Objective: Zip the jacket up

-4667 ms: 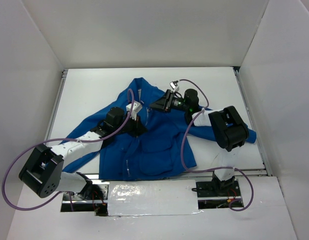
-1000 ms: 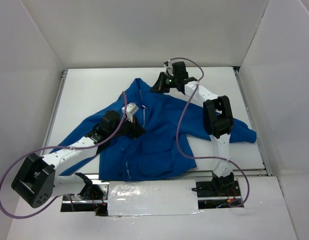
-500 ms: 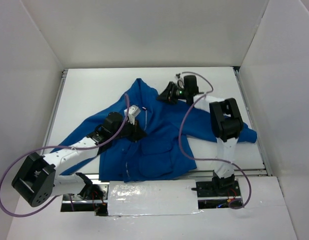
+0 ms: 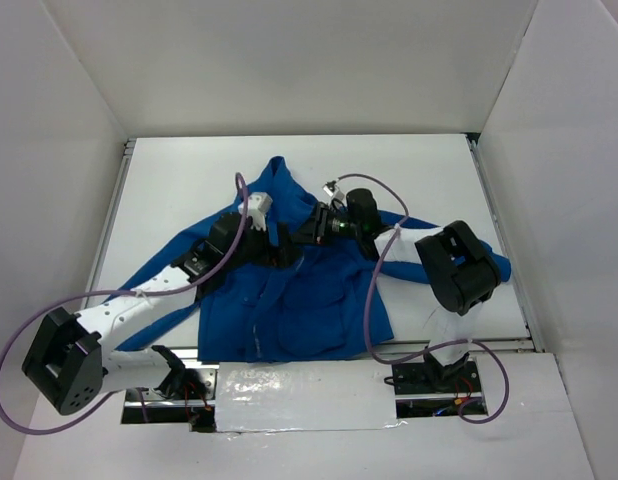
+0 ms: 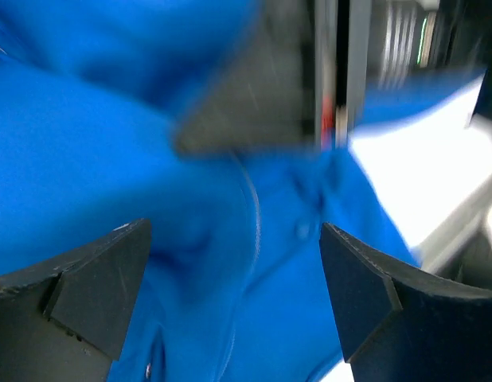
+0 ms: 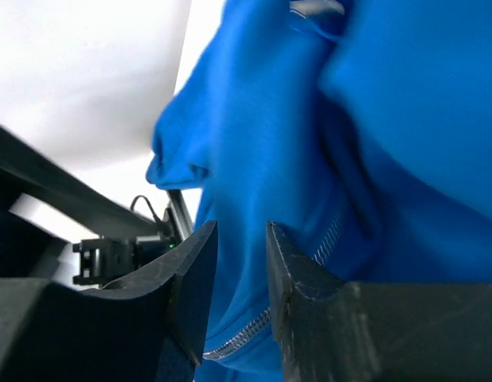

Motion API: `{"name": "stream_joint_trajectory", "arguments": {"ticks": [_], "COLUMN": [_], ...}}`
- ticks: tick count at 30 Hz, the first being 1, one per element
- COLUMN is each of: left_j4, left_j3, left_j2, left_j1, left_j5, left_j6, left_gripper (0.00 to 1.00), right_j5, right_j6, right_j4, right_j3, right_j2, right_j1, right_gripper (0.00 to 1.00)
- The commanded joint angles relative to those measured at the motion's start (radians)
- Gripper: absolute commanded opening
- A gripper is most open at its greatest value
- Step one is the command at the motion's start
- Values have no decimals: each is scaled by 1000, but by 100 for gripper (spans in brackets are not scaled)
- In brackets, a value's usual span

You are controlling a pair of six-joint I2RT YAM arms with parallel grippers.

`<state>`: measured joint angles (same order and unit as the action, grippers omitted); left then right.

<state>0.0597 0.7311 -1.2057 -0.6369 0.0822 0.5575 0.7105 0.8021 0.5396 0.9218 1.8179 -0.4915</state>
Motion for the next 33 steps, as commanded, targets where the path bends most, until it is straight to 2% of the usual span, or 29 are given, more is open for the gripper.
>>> {"name": "stream_joint_trajectory", "arguments": {"ticks": [1, 3, 4, 8, 10, 13, 19, 22, 23, 25, 26, 28, 29, 30, 33], "left_j4": [-46, -93, -65, 74, 36, 3, 58, 74, 78, 94, 115, 133, 153, 160, 202], "left_j3": [106, 135, 143, 155, 230, 261, 206, 186, 182, 157, 136, 113, 93, 84, 60], "left_j2": [-29, -72, -106, -205, -303, -385, -414, -436, -442, -442, -430, -407, -394, -367, -312], "left_j1": [32, 84, 117, 151, 149, 146, 135, 135, 134, 134, 135, 135, 137, 138, 155], "left_j5": [-215, -239, -225, -126, -131, -136, -122, -99, -95, -85, -72, -61, -59, -61, -44], "left_j6": [120, 192, 206, 228, 240, 271, 300, 306, 306, 305, 295, 285, 271, 262, 196], "left_gripper": [99, 99, 99, 97, 95, 91, 86, 67, 57, 51, 38, 25, 4, 0, 0], "right_j5": [-51, -116, -143, -201, -233, -227, -195, -181, -180, -172, -171, -164, -160, -143, -115], "right_j6": [40, 32, 13, 19, 39, 39, 19, 26, 28, 28, 26, 25, 25, 22, 14], "right_j4": [160, 139, 120, 82, 115, 99, 94, 115, 120, 123, 123, 125, 131, 137, 177], "right_j3": [-67, -101, -109, -179, -230, -276, -307, -320, -328, -331, -333, -331, -330, -328, -330], "right_j2": [-51, -118, -143, -227, -294, -357, -379, -376, -373, -370, -368, -365, -359, -356, -347], "right_j1": [8, 8, 8, 8, 13, 8, 8, 8, 7, 5, 7, 5, 7, 7, 7], "right_gripper": [37, 37, 39, 44, 47, 47, 47, 47, 47, 47, 47, 47, 47, 47, 47]}}
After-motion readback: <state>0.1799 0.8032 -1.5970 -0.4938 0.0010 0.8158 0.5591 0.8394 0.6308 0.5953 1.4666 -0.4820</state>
